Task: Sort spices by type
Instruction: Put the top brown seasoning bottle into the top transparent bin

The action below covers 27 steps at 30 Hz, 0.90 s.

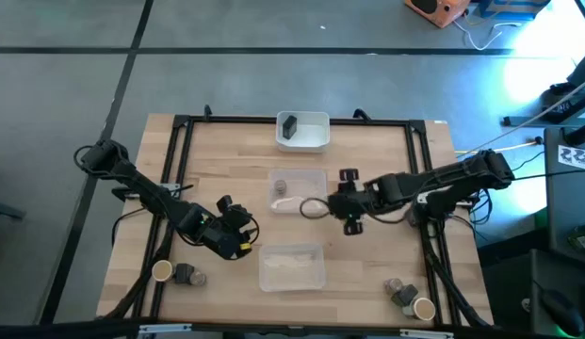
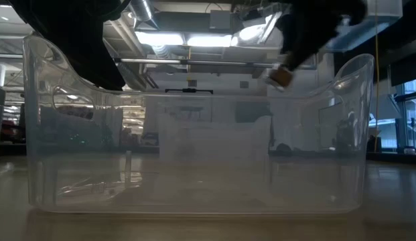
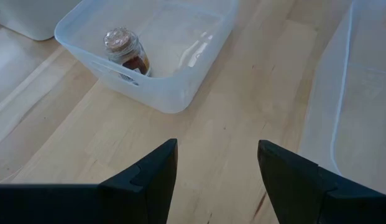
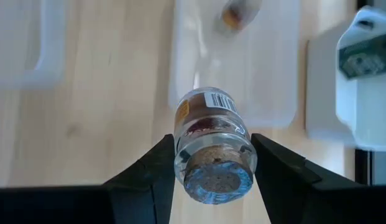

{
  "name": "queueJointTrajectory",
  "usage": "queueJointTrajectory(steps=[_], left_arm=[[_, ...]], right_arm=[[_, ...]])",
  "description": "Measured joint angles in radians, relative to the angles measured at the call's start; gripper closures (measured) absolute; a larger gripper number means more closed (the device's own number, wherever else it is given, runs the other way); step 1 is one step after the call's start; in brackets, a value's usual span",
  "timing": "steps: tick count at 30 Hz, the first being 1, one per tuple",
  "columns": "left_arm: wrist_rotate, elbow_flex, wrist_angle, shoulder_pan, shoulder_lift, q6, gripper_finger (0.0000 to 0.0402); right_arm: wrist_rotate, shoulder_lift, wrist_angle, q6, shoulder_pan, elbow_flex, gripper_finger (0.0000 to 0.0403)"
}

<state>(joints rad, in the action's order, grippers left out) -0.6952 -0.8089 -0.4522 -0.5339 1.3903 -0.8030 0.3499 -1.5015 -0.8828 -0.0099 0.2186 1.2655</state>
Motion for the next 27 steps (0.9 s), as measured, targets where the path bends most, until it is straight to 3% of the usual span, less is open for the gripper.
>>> queueJointTrajectory(steps=[8, 16, 21, 27], left_arm=[[0.0, -0.001, -0.002, 0.0, 0.0, 0.006, 0.0196], [0.0, -0.001, -0.005, 0.0, 0.001, 0.037, 0.0196], [0.0, 0.0, -0.006, 0.0, 0.001, 0.049, 0.0196], [-0.012, 0.0, -0.004, 0.002, 0.0, 0.074, 0.0196]], right_arm=[[-0.018, -0.07, 0.175, -0.075, -0.114, 0.012, 0.0224], [-0.061, -0.257, 0.126, -0.11, -0.221, 0.165, 0.0224], [-0.109, -0.383, 0.006, -0.112, -0.27, 0.275, 0.0224], [-0.135, -0.462, -0.01, -0.108, -0.311, 0.296, 0.0224]])
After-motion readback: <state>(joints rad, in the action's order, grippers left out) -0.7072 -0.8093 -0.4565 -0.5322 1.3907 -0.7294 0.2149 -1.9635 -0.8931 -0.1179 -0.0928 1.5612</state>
